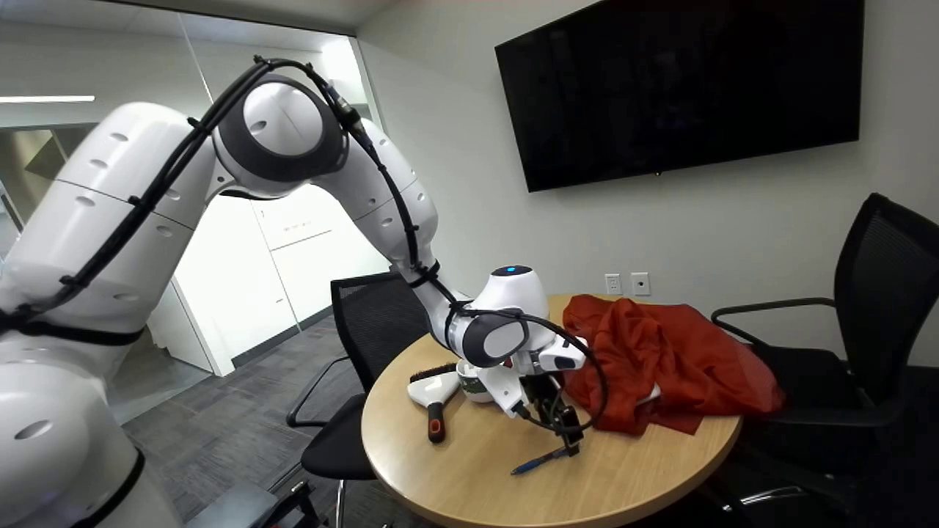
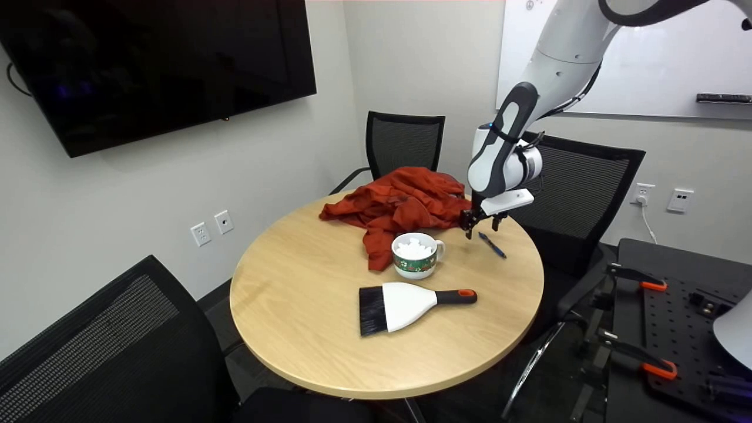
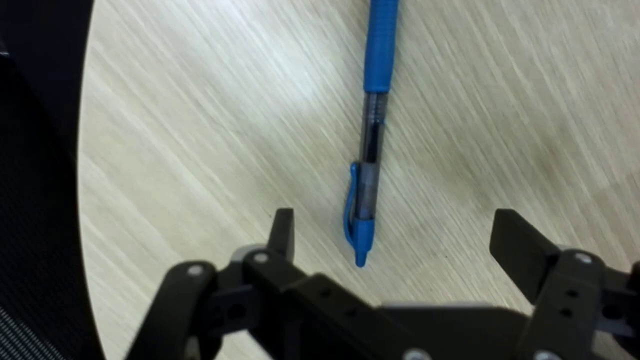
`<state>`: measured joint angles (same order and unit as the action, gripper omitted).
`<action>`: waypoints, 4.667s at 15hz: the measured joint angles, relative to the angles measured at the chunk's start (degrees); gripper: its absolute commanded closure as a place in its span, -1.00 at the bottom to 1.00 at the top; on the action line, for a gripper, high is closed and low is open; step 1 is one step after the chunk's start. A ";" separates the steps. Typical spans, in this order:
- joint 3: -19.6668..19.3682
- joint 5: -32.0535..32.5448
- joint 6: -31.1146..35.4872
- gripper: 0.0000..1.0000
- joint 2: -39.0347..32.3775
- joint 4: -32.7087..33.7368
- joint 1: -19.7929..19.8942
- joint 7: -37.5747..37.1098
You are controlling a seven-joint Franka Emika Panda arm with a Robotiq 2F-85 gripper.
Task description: Use the pen to stir in the pot
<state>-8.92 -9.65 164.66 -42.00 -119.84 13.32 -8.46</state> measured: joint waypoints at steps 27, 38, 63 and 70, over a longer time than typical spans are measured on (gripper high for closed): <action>0.43 -0.77 0.47 0.91 15.45 -9.96 -2.38 -0.59; -6.26 1.11 19.42 0.91 27.84 -23.21 -18.37 -15.45; -40.86 -25.48 33.73 0.91 6.50 -15.67 -66.19 -16.90; -43.69 -35.26 33.73 0.91 -5.24 -13.30 -72.39 -16.59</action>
<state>-52.62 -44.91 198.39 -47.25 -133.14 -59.07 -25.04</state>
